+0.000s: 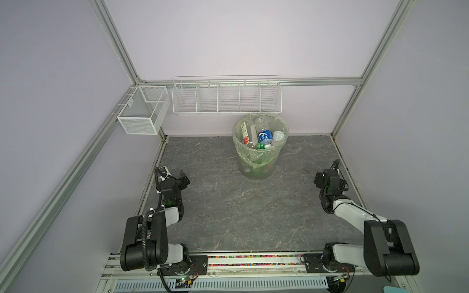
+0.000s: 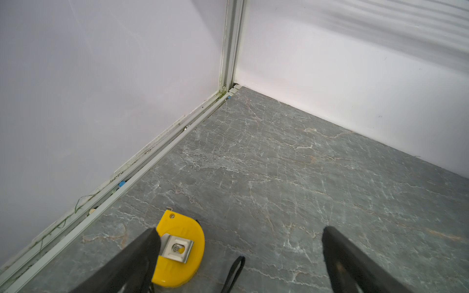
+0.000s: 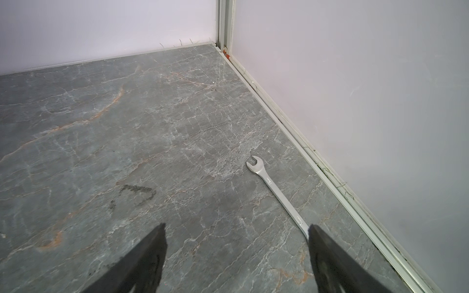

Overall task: Throw the plastic bottles in the bin
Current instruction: Reset both arms

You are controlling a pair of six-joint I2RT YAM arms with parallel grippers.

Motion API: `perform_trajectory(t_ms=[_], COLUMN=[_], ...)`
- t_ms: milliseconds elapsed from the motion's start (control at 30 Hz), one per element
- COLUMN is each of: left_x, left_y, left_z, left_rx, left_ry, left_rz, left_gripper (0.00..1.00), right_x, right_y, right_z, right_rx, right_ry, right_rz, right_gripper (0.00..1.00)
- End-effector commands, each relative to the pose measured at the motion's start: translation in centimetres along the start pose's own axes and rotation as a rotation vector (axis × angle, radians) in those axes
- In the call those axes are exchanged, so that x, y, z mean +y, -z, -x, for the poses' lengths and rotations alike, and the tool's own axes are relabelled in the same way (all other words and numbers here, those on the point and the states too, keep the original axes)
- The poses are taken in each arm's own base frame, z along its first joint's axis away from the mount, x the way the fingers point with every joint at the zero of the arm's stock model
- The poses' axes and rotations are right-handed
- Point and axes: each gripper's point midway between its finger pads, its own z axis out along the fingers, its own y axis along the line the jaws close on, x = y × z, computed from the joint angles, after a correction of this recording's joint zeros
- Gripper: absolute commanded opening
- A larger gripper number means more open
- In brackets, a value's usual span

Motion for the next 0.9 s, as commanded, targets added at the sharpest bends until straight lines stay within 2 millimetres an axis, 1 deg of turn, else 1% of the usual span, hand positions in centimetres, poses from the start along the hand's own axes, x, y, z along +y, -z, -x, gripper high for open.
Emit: perform_trajectory(t_ms=[0,100,167,200,233,267,333,400,467,533,600,667,700,767,867], left_x=[-1.1,-2.3,-3.4,-3.8,-4.1,-4.1,-3.4,-3.7,-3.8,-3.9,-3.9,-3.9,-3.9,-3.9,-3.9], left_y=[-0.1,-0.3,-0.6,-0.9,-1.0,-0.7,-0.8,-1.2,-1.2,-1.1,-1.1,-1.1,-1.1,-1.1,-1.1], left_z=[0.7,0.4,-0.5,-1.6,-1.4,-1.1,-1.3,-1.4,-1.4,-1.2,-1.3,-1.2,-1.3,-1.2,-1.3], left_rx=[-0.031,-0.023,-0.001,0.016,-0.04,-0.06,-0.01,0.007,-0.001,-0.024,-0.021,-0.026,-0.024,-0.026,-0.025], left_ry=[-0.038,-0.079,-0.123,-0.142,-0.148,-0.145,-0.132,-0.146,-0.151,-0.15,-0.15,-0.149,-0.148,-0.148,-0.148], left_rz=[-0.041,-0.075,-0.108,-0.124,-0.136,-0.142,-0.094,-0.099,-0.102,-0.104,-0.105,-0.106,-0.106,-0.105,-0.107], left_gripper=[0.99,0.99,0.99,0.99,0.99,0.99,0.99,0.99,0.99,0.99,0.99,0.99,0.99,0.99,0.99], right_x=[-0.5,-0.6,-0.5,0.0,0.7,1.3,2.1,3.0,3.8,4.4,5.0,7.0,8.7,8.5,8.6], right_y=[-0.3,-0.3,-0.3,-0.3,-0.2,-0.2,-0.1,0.4,1.0,1.1,0.7,0.3,0.3,0.2,0.1], right_z=[0.7,0.4,0.4,0.4,0.4,0.6,0.6,0.7,0.8,0.4,-0.2,-1.0,-1.4,-1.6,-1.5], right_rx=[-0.066,-0.079,-0.088,-0.093,-0.094,-0.101,-0.108,-0.135,-0.169,-0.205,-0.216,-0.204,-0.19,-0.164,-0.175], right_ry=[-0.046,-0.05,-0.05,-0.038,-0.021,-0.004,0.015,0.036,0.057,0.071,0.085,0.145,0.199,0.191,0.188], right_rz=[-0.029,-0.029,-0.019,0.012,0.053,0.086,0.133,0.194,0.254,0.294,0.319,0.411,0.488,0.483,0.482], right_gripper=[0.88,0.88,0.88,0.88,0.88,0.88,0.89,0.89,0.88,0.88,0.88,0.88,0.88,0.88,0.88])
